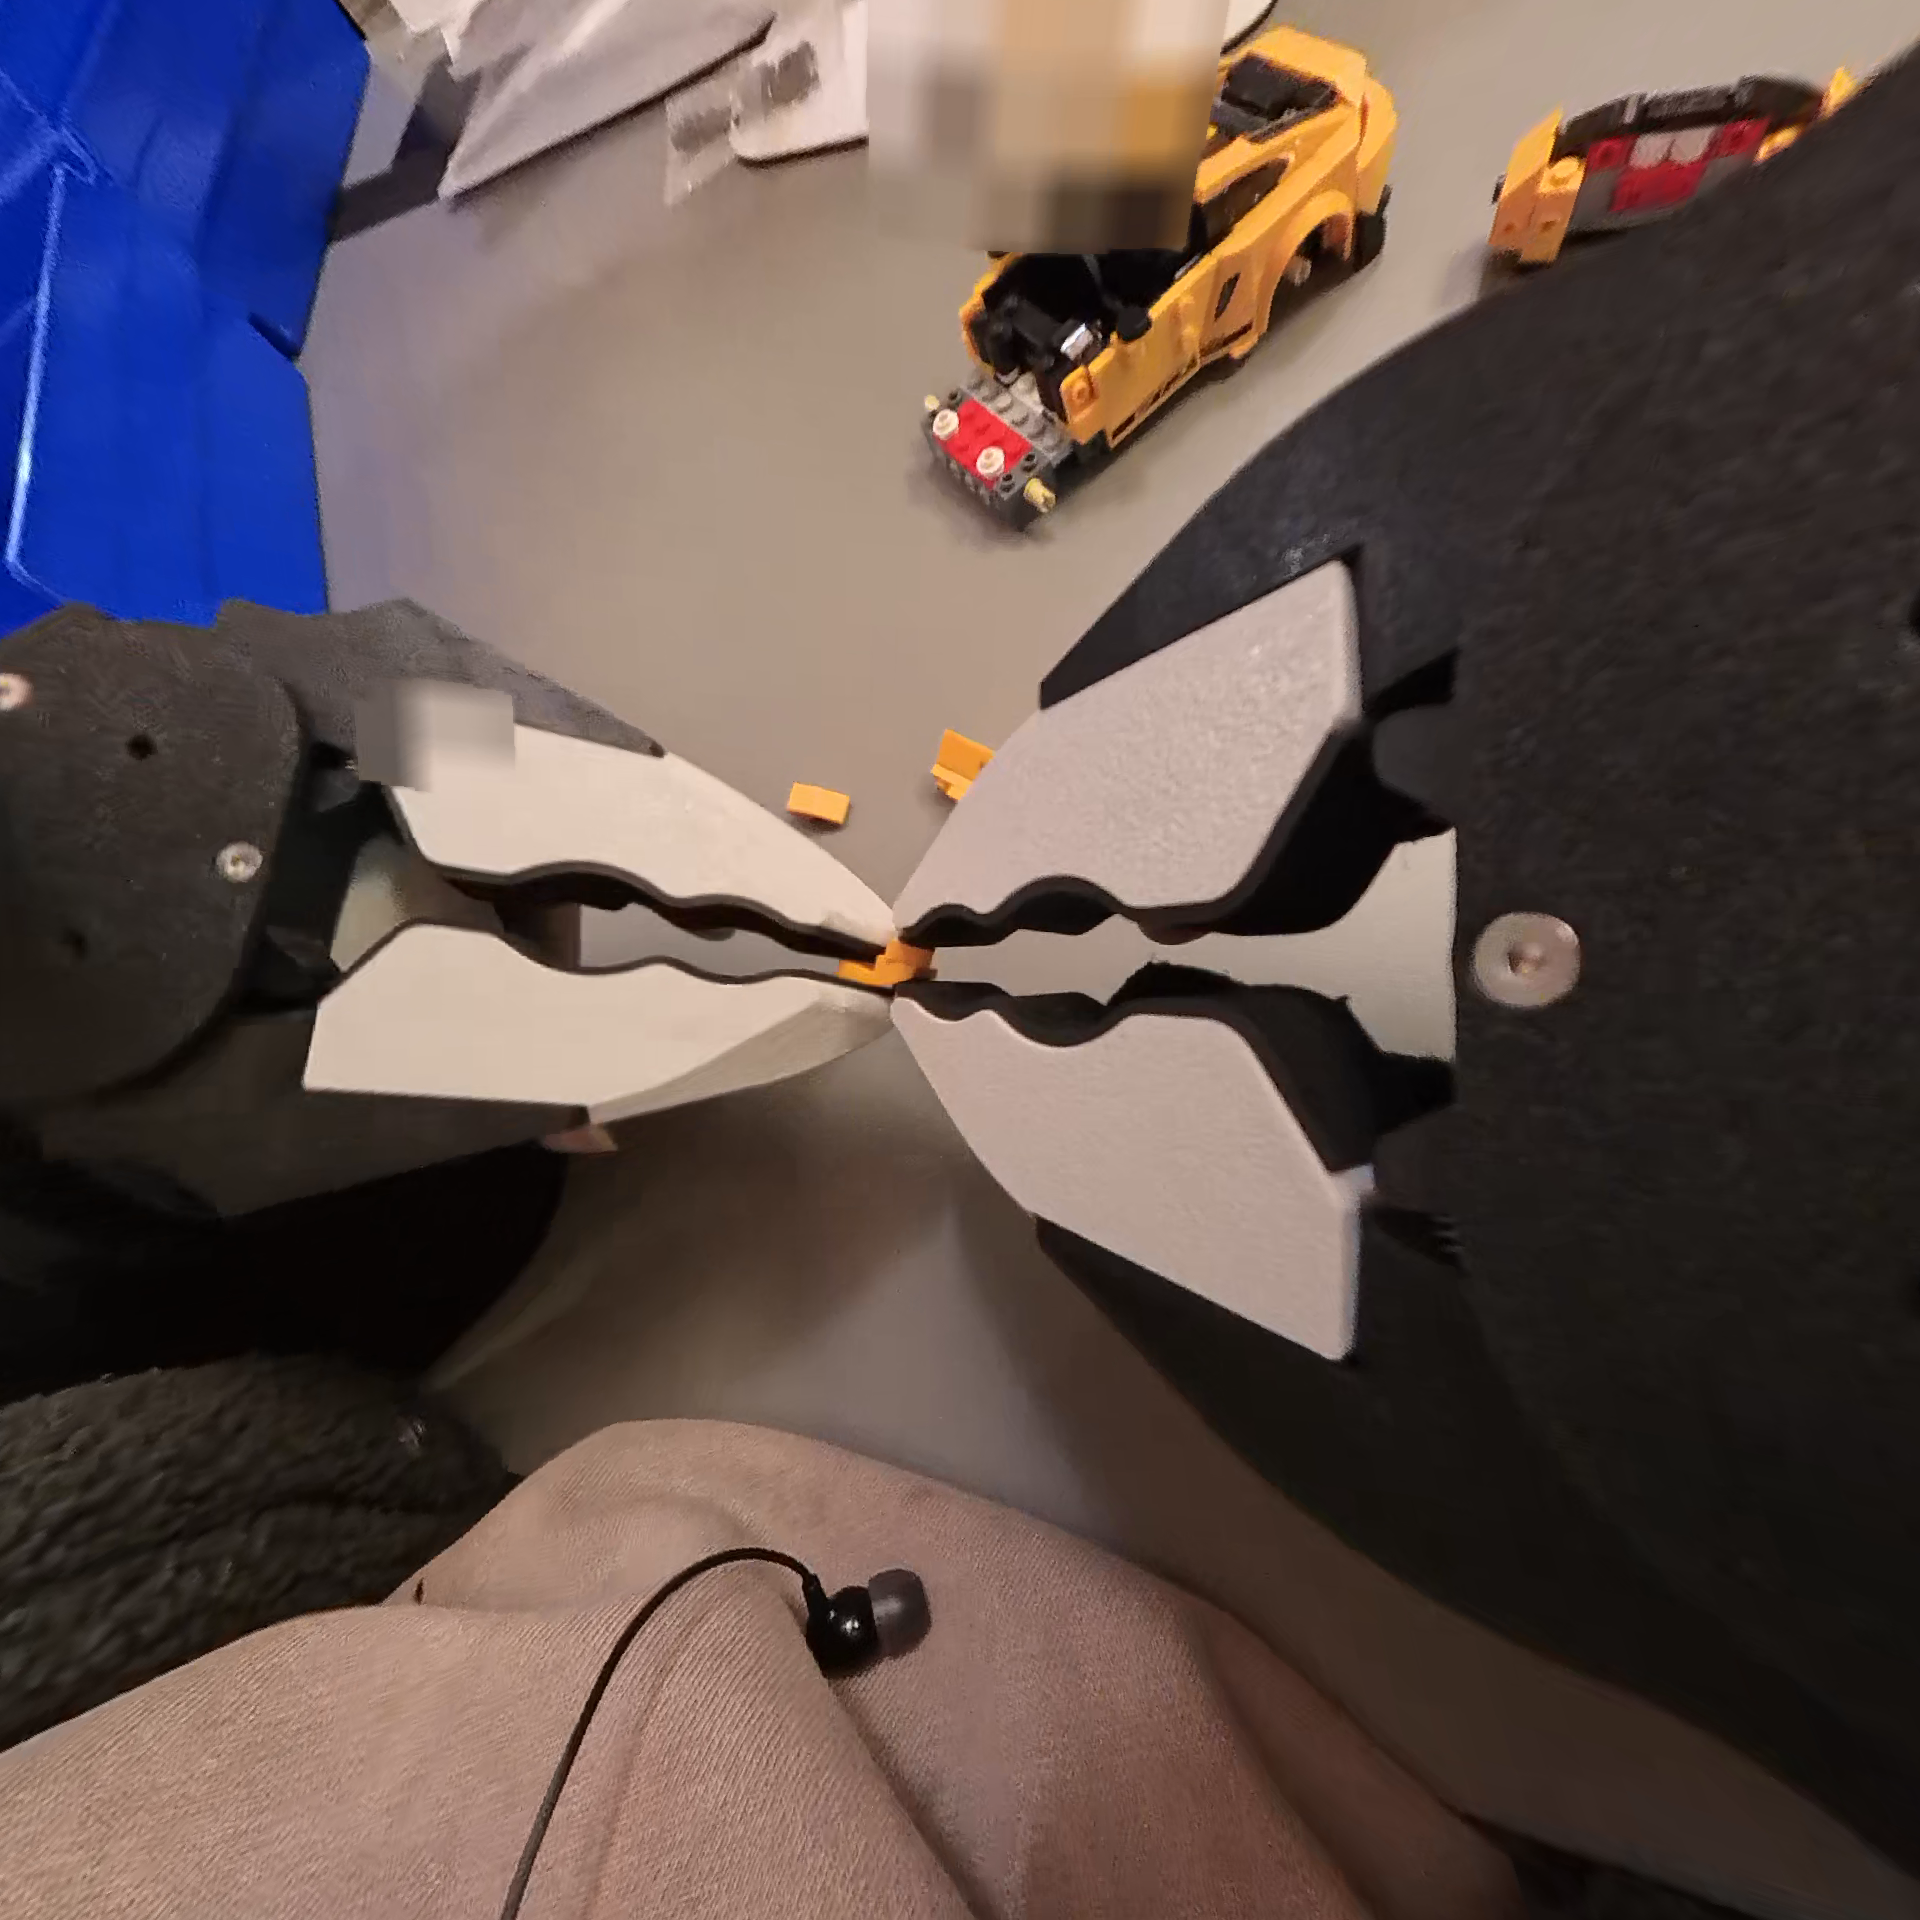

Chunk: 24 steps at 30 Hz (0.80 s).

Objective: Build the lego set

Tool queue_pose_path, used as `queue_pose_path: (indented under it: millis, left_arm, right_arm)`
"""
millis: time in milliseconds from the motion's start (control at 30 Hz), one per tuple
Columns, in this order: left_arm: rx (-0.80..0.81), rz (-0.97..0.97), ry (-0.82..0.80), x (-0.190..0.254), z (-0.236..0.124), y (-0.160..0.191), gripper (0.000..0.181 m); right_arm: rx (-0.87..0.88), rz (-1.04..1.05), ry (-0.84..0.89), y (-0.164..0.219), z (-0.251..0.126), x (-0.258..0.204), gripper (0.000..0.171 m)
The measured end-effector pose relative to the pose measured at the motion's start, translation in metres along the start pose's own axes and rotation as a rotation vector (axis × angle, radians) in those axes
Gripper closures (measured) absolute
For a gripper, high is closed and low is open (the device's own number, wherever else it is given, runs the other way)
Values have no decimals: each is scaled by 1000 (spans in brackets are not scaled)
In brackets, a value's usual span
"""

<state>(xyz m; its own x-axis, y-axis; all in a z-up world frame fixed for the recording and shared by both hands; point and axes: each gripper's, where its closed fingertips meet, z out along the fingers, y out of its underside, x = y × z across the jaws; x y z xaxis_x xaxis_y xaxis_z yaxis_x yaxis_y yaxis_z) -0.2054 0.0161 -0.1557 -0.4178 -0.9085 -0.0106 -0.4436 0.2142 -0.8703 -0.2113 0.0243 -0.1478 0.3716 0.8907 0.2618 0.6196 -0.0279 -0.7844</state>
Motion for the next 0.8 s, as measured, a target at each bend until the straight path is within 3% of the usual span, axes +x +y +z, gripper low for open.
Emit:
queue_pose_path:
  millis: [167,300,700,800]
  left_arm:
    - [115,-291,198,7,-8,-10,157]
    - [194,-448,285,6,-12,-21,154]
    - [223,-480,260,-2,-16,-22,173]
    - [177,-399,178,-5,-13,-17,173]
  right_arm:
    - [37,-72,101,-8,-5,9,165]
    - [40,-242,240,-16,-12,18,165]
    - [27,-503,334,-20,-11,16,165]
    - [8,-415,302,-14,-8,16,164]
